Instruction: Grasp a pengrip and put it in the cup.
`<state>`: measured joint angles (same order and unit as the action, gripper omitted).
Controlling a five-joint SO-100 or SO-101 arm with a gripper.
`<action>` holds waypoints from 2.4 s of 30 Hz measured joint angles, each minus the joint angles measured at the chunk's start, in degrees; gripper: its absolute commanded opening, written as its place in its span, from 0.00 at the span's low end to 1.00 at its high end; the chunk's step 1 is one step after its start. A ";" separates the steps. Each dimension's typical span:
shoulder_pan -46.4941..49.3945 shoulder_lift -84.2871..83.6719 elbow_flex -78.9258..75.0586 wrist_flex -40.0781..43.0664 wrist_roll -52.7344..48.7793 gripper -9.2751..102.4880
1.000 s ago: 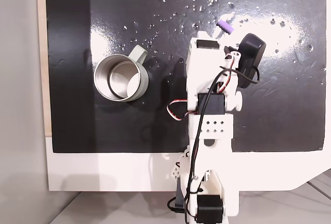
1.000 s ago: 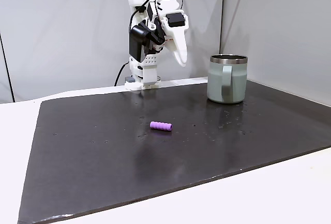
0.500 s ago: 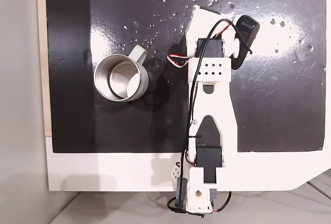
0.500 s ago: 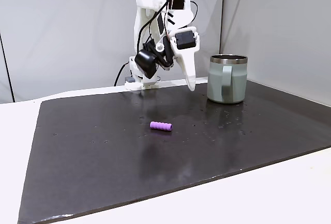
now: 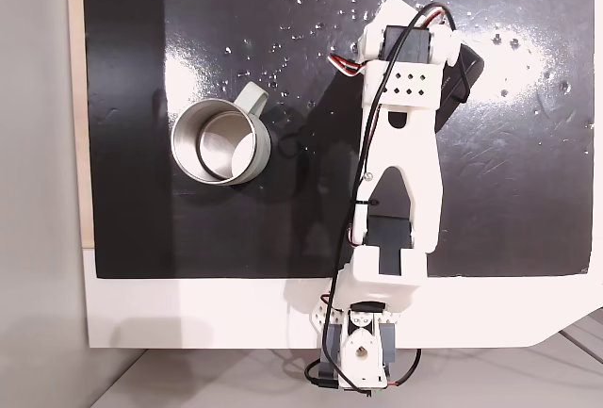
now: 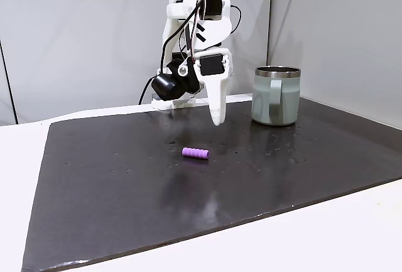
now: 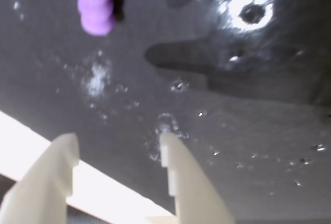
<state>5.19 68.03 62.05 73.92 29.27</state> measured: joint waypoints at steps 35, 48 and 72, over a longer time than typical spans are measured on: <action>9.23 -26.54 -35.51 16.08 -9.67 0.26; 9.76 -33.49 -40.52 16.79 -9.93 0.25; 8.44 -30.85 -42.54 18.28 -9.76 0.08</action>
<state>13.62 37.18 19.51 92.20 19.51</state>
